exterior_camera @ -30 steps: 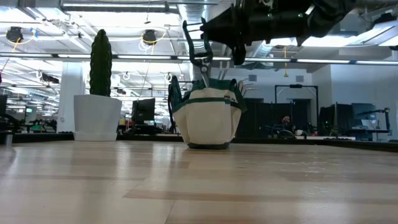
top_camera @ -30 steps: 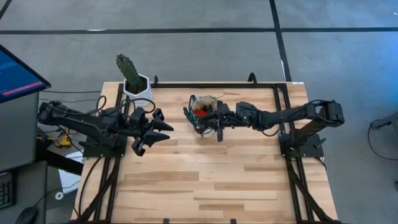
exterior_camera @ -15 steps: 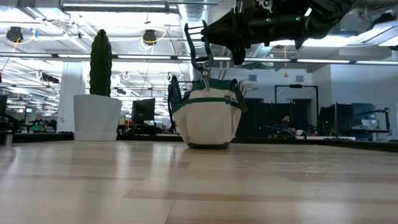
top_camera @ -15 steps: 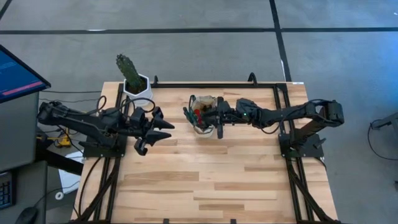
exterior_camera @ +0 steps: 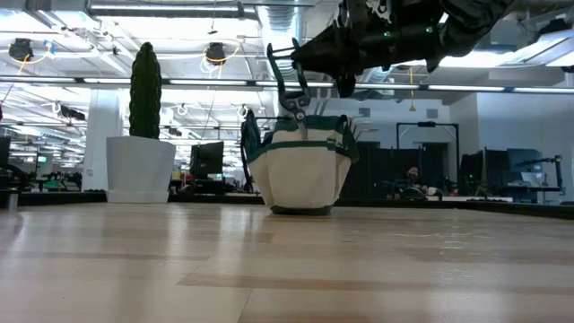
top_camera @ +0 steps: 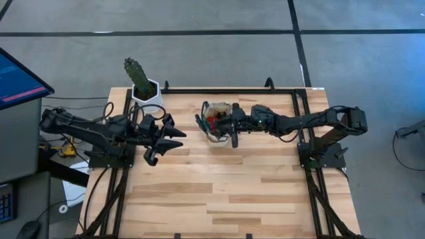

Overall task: Pick & Place Garden tools in Gardening bag
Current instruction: Put the garden pruner into the side pocket of the gardening bag

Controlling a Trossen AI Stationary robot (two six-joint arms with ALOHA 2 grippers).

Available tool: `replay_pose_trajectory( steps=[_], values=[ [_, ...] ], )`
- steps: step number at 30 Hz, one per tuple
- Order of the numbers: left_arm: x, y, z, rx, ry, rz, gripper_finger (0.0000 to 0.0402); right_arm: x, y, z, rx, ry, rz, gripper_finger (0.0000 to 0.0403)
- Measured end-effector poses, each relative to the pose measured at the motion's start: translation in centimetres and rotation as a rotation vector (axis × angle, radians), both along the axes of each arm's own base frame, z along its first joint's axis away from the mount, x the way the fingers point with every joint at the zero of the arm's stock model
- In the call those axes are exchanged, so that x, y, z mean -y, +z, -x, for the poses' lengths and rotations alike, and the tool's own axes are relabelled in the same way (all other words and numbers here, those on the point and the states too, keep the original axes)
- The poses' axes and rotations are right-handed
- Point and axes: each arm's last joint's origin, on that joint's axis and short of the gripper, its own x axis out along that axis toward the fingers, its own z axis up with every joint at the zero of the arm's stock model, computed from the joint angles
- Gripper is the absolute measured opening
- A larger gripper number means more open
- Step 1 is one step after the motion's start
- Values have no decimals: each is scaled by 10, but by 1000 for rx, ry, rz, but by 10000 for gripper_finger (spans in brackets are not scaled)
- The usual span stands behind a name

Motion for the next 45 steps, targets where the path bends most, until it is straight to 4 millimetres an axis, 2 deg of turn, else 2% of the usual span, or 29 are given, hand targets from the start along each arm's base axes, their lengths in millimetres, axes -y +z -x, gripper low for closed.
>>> replay_pose_trajectory(
  steps=[3,10,14,26,42,45],
  values=[
    [0,0,0,0,0,0,149,0,-6,-5,-5,4,9,57],
    [0,0,0,0,-1,1,149,-2,-42,-33,-68,17,-5,57],
    [0,0,0,-1,-2,1,149,-1,-43,-40,-83,20,-1,57],
    [0,0,0,-4,-2,-1,149,-2,-40,-22,-312,-15,48,57],
    [0,0,0,-4,-2,-1,149,-3,-45,-22,-346,-32,53,57],
    [0,0,0,-4,-3,-2,149,-3,-45,-22,-346,-32,50,81]
  ],
)
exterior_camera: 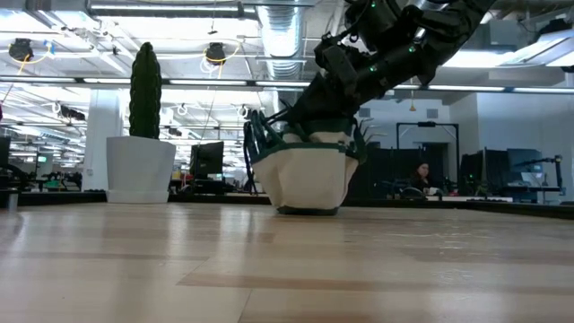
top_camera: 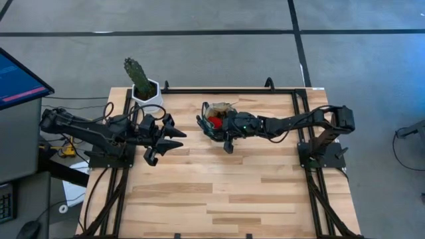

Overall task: Pick & Place Garden tools in Gardening bag
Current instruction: Put the garden pruner into the side pocket of the gardening bag, then return to Home Position

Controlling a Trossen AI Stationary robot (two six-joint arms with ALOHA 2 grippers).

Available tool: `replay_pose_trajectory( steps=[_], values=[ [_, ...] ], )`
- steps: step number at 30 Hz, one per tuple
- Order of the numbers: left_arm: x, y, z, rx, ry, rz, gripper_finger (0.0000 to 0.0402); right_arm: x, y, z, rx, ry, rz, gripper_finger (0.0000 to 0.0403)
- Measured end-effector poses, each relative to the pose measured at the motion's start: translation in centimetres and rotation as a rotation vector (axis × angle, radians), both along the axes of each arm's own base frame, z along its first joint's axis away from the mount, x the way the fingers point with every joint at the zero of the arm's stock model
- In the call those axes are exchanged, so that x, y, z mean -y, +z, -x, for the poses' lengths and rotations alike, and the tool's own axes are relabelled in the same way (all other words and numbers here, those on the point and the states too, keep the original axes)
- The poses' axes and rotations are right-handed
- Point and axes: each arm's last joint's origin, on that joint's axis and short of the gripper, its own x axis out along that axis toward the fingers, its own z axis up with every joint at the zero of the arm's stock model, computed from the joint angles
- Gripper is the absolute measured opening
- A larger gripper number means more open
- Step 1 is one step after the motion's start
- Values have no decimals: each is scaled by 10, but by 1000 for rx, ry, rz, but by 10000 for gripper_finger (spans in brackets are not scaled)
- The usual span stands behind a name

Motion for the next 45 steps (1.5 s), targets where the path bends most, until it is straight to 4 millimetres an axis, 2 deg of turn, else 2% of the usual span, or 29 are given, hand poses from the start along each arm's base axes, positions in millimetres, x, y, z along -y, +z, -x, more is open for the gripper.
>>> replay_pose_trajectory(
  steps=[5,10,15,20,26,29,32,35,41,43,45],
  values=[
    [0,0,0,0,-1,0,149,0,1,0,7,-3,-5,156],
    [0,0,0,0,-1,1,149,-1,14,5,17,-2,-6,227],
    [0,0,0,0,-1,2,149,-2,54,13,64,0,0,257],
    [0,2,2,9,0,4,149,-5,104,29,167,-1,-3,259],
    [-2,5,7,25,3,9,149,-19,152,55,343,5,-98,259],
    [-2,3,8,-8,4,1,141,-30,169,66,404,41,-110,247],
    [-3,-3,7,-76,44,-2,122,-42,178,73,447,87,-117,214],
    [-4,-6,8,-118,67,-6,93,-52,184,79,478,129,-125,161],
    [-5,-6,18,-153,66,-66,20,-66,186,82,478,187,-126,25],
    [-6,-6,25,-172,59,-114,6,-69,187,84,476,204,-103,9],
    [-8,-7,33,-203,63,-134,4,-71,187,85,478,214,-105,13]
  ],
)
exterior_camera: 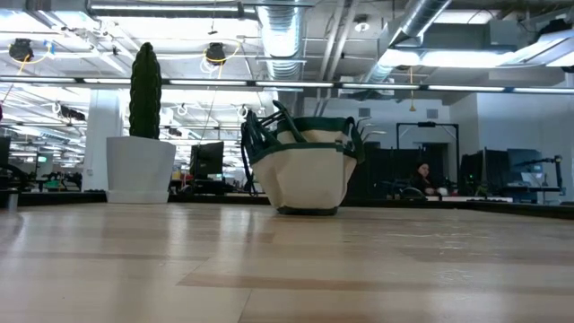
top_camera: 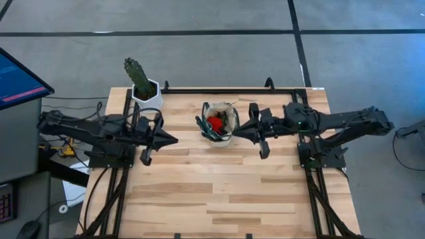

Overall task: Pick & Place Garden tools in Gardening bag
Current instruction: Return to Home Position

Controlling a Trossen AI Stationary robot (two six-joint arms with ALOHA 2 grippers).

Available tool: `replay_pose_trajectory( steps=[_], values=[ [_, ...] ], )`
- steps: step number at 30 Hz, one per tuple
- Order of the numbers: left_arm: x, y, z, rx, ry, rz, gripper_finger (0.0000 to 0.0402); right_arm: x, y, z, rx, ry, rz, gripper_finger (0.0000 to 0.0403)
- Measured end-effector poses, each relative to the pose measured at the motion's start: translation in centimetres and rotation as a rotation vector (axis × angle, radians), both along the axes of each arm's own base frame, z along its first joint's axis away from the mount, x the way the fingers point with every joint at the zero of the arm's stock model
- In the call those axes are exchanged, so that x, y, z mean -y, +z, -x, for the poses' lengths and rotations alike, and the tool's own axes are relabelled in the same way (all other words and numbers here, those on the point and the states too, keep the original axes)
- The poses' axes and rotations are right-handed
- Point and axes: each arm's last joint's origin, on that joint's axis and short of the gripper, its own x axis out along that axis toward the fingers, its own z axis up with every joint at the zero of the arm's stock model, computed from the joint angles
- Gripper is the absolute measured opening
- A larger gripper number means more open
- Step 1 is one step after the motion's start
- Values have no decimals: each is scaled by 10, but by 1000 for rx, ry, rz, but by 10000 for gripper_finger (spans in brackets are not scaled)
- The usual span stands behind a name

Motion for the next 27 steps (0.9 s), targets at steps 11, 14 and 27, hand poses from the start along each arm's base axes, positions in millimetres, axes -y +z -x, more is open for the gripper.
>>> replay_pose_trajectory(
  steps=[11,14,27],
  values=[
    [-7,13,38,67,116,-13,1,0,12,34,-20,-161,55,2],
    [-3,13,40,61,173,-48,1,-3,17,47,-10,-186,87,1],
    [-4,12,41,39,296,-105,1,27,18,68,-69,-140,66,0]
  ],
)
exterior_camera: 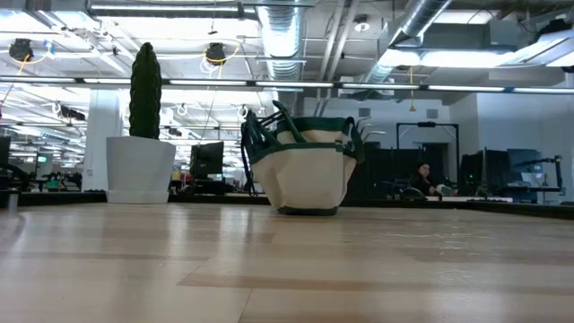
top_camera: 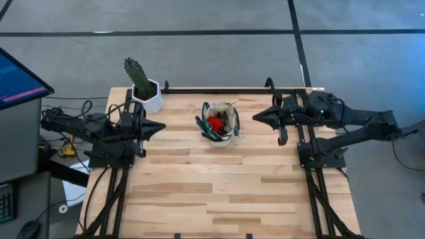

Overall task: Pick & Place Garden tools in Gardening bag
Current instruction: Return to Home Position

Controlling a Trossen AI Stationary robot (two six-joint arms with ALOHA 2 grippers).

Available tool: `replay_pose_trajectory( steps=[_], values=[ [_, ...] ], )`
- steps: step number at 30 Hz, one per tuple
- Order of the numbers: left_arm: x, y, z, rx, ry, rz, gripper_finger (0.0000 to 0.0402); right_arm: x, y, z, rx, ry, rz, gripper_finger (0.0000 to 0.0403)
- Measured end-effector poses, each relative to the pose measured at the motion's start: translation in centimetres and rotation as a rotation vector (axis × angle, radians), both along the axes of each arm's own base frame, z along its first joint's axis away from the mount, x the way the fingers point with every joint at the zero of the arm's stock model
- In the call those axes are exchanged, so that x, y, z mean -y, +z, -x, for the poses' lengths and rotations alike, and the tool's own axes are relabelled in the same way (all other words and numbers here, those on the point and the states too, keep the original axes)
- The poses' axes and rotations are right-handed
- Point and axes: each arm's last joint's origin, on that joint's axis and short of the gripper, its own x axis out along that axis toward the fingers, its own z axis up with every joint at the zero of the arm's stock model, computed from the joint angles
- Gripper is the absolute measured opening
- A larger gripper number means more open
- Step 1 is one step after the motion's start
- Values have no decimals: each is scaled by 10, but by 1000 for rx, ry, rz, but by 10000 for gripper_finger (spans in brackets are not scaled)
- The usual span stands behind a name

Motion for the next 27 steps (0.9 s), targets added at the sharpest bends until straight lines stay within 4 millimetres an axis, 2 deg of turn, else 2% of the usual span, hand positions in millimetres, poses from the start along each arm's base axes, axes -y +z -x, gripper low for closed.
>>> replay_pose_trajectory(
  steps=[7,12,18,27],
  values=[
    [-12,3,19,18,54,4,1,7,2,9,3,23,9,0],
    [-19,7,40,74,72,20,1,7,7,28,39,18,38,0],
    [-24,8,55,99,93,32,1,9,-9,51,80,-66,34,0],
    [-24,2,55,36,117,17,1,8,-36,77,182,-89,15,0]
  ],
)
